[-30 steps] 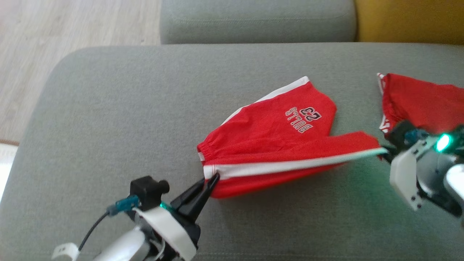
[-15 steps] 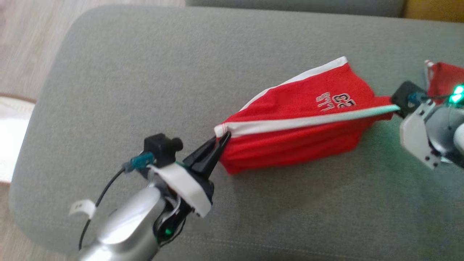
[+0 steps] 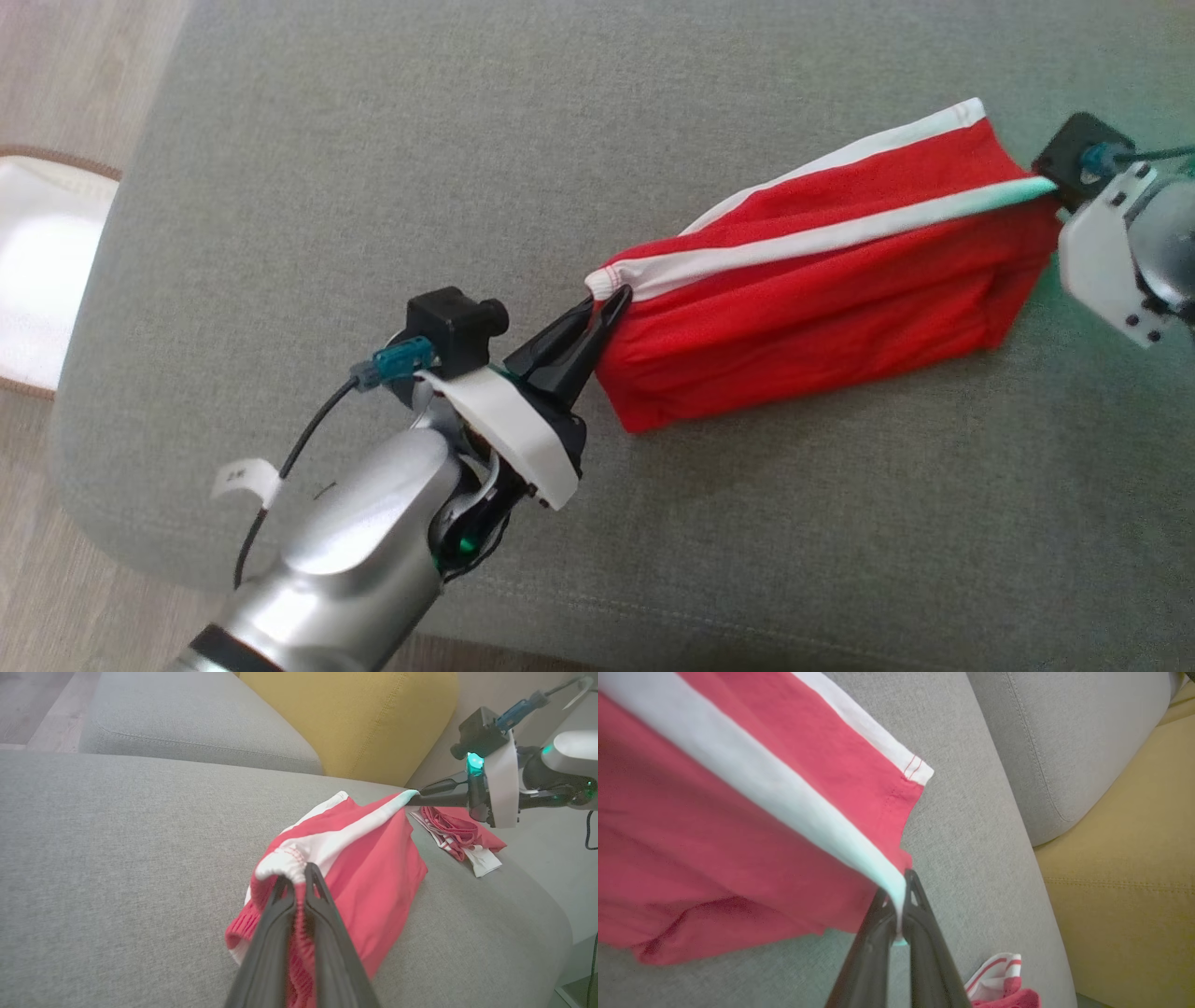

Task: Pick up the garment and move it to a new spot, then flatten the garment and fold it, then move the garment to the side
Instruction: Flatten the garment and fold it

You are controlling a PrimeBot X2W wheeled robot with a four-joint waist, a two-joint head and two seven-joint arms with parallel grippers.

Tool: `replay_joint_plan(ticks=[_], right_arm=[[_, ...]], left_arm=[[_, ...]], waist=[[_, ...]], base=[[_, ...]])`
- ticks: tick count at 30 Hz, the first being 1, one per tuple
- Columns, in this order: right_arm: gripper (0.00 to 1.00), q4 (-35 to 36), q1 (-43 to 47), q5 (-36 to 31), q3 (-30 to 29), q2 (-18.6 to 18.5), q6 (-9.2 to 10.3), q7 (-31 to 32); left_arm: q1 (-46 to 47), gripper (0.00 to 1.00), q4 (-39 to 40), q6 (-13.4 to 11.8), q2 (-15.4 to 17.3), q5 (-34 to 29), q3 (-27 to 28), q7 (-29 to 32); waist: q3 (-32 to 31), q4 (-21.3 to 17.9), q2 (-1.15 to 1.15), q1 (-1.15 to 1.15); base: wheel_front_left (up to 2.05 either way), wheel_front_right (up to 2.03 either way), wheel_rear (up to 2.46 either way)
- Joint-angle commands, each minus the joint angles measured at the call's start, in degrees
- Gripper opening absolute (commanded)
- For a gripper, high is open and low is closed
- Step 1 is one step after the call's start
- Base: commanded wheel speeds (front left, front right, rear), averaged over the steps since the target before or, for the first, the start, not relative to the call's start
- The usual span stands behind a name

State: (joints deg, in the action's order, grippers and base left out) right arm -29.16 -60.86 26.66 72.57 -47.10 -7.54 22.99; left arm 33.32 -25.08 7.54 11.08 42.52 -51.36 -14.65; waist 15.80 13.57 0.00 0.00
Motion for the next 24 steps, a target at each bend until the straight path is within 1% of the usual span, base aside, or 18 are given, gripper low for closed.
replay_joint_plan(ticks=[1,2,3,4,5,6,7,12,15,19,24], right_arm=[[0.00,-0.2,-1.1,0.4,-0.2,-0.5,0.05,-0.8],[0.00,-0.6,-1.6,0.3,0.0,-0.3,0.05,-1.4],[0.96,-1.1,-2.2,0.1,0.1,-0.1,0.05,-2.3],[1.00,-1.8,-2.8,0.0,0.2,0.2,0.05,-3.1],[1.00,-2.5,-3.4,-0.1,0.2,0.5,0.05,-4.1],[1.00,-3.5,-4.0,-0.1,0.2,0.9,0.05,-5.0],[1.00,-4.5,-4.5,-0.1,0.0,1.4,0.05,-5.9],[1.00,-10.3,-5.6,-0.7,-1.4,4.0,0.05,-9.5],[1.00,-14.2,-5.2,-0.7,-4.0,5.8,0.05,-12.1],[1.00,-19.9,-3.1,0.2,-11.6,9.1,0.05,-17.7],[1.00,-25.1,1.6,2.5,-22.8,14.9,0.05,-28.3]], left_arm=[[2.8,0.00,1.2,-0.1,0.6,0.0,1.6,-0.3],[2.9,0.00,1.1,-0.1,0.5,0.0,1.6,-0.3],[3.0,0.00,1.0,-0.1,0.4,0.1,1.6,-0.3],[3.2,0.00,0.7,-0.1,0.3,0.0,1.6,-0.3],[3.3,0.17,0.4,-0.1,0.2,-0.1,1.6,-0.3],[3.5,0.44,0.0,-0.1,0.1,-0.4,1.7,-0.3],[3.5,1.00,-0.3,-0.1,0.0,-0.7,1.9,-0.3],[3.4,1.00,-1.5,-0.1,-0.5,-1.6,2.7,-0.3],[3.1,1.00,-1.9,-0.1,-0.6,-2.0,3.7,-0.3],[2.1,1.00,-1.8,-0.1,-0.4,-2.8,6.3,-0.3],[-0.6,1.00,-1.1,-0.1,0.2,-4.3,12.6,-0.3]], waist=[[0.6,0.5,0.00,0.00],[0.9,0.6,0.00,0.00],[1.1,0.8,0.00,0.00],[1.3,0.9,0.00,0.00],[1.5,1.1,0.00,0.00],[1.6,1.2,0.00,0.00],[1.8,1.2,0.00,0.00],[1.8,1.2,0.00,0.00],[1.2,0.6,0.00,0.00],[-0.3,-0.6,0.00,0.00],[-3.0,-3.0,0.00,0.00]], base=[[0.00,0.00,0.00],[0.00,0.00,0.00],[0.00,0.00,0.00],[0.00,0.00,0.00],[0.00,0.00,0.00],[0.00,0.00,0.00],[0.00,0.00,0.00],[0.00,0.00,0.00],[0.00,0.00,0.00],[0.00,0.00,0.00],[0.00,0.00,0.00]])
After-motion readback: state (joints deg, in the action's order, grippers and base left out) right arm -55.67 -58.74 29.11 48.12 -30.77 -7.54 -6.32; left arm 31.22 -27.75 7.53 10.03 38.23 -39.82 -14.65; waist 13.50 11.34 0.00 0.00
